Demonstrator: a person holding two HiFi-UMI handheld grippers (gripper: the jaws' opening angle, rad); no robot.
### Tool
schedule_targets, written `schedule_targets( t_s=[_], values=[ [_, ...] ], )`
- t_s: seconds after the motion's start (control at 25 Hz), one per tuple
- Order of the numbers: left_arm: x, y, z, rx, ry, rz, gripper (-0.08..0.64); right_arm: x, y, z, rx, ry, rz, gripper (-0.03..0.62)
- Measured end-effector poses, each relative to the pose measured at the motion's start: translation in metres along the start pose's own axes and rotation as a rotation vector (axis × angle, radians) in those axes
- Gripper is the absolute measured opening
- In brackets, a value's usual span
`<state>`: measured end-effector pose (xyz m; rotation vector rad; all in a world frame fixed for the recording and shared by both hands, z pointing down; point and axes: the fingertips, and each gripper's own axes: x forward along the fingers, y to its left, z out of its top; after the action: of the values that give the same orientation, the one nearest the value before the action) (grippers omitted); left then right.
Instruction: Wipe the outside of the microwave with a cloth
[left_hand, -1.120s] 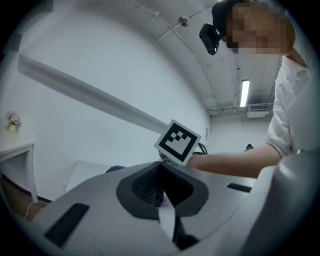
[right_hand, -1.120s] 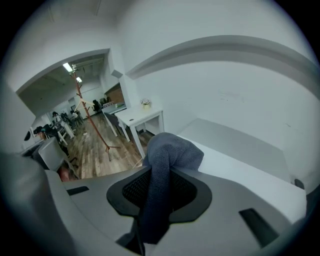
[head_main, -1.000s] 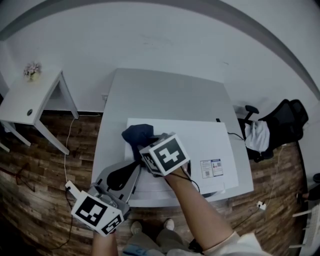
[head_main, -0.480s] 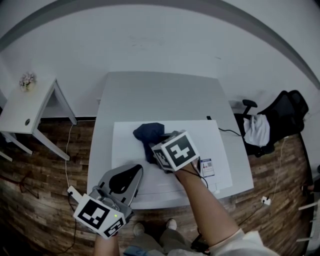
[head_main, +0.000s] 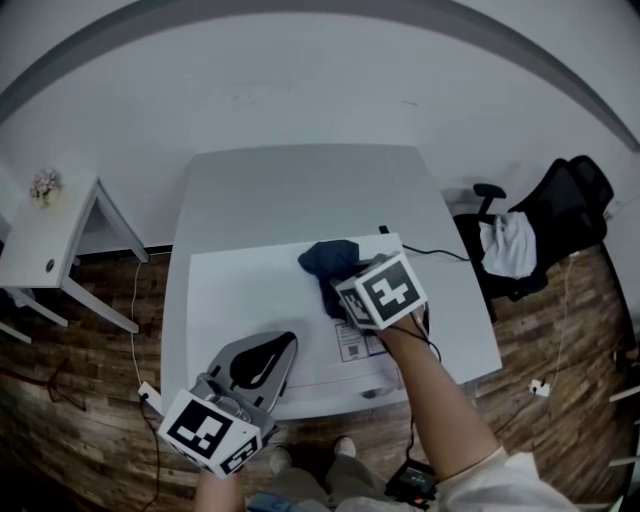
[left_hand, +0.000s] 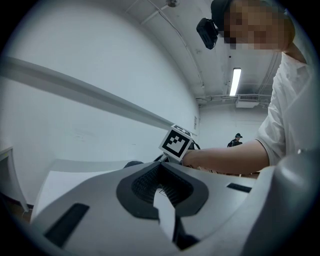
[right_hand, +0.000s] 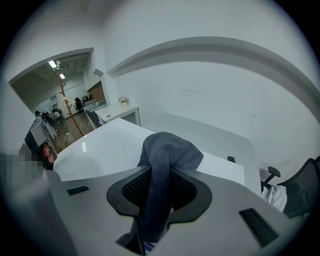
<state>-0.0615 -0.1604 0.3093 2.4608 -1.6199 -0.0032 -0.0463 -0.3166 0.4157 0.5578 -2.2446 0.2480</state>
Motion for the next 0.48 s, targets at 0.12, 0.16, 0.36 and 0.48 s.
schedule_targets(
  t_s=[0.12,0.16,0.36,0.48],
  values=[
    [0.019,-0.016,0.002,0.010,0.005,-0.019,0.002,-0.012,-0.022,-0.013,0.014,-0.002,-0.014,0.098],
    [0.024,-0.020,0.003,0.012,0.007,-0.025,0.002,-0.015,-0.030,-0.017,0.018,-0.002,-0.019,0.098],
    [0.049,-0.046,0.002,0.023,0.018,-0.050,0.002,-0.032,-0.062,-0.036,0.032,-0.003,-0.038,0.098],
    [0.059,-0.059,0.001,0.030,0.026,-0.059,0.002,-0.040,-0.077,-0.044,0.026,0.003,-0.060,0.098]
  ],
)
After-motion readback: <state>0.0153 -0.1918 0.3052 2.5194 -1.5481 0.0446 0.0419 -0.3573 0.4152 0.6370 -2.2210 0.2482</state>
